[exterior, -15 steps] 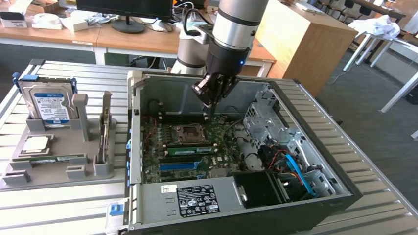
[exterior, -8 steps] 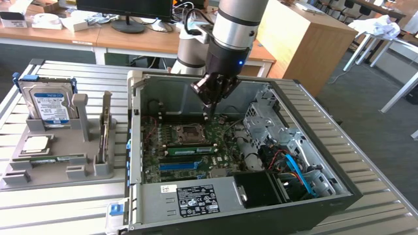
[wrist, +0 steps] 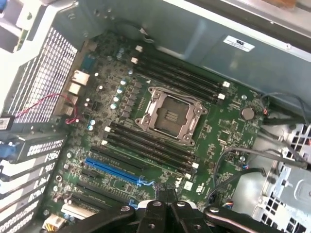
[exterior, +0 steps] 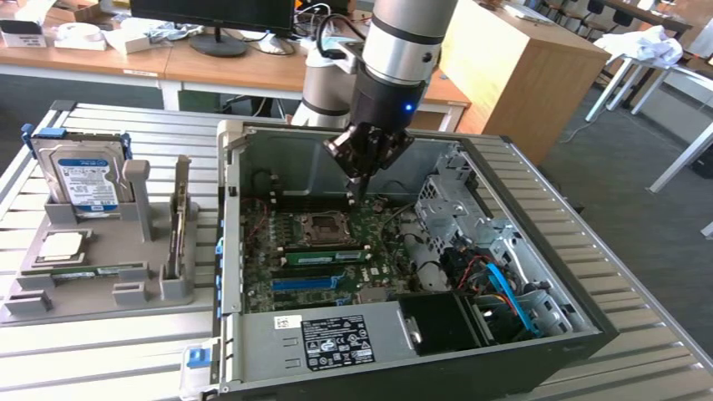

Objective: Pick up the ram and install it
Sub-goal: 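Press down the ram until it locks into place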

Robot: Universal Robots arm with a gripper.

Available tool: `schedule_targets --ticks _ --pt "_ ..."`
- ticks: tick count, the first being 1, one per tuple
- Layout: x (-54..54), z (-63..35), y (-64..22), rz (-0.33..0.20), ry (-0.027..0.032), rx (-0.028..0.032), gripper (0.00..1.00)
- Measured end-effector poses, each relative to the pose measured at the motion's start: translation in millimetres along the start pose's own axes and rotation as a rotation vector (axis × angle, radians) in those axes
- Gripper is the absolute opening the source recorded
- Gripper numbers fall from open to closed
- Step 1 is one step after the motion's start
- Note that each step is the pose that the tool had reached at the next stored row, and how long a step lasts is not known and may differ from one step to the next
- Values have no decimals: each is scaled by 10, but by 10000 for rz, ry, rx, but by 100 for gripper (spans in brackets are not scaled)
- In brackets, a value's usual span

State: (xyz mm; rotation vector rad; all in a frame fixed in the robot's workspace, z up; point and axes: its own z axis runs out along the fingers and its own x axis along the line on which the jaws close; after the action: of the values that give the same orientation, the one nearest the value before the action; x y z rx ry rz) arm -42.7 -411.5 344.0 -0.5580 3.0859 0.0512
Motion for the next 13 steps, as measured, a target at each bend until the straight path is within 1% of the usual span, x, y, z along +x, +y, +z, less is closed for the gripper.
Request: schedule_targets --ticks 13 --pt "0 10 0 1893 -60 19 10"
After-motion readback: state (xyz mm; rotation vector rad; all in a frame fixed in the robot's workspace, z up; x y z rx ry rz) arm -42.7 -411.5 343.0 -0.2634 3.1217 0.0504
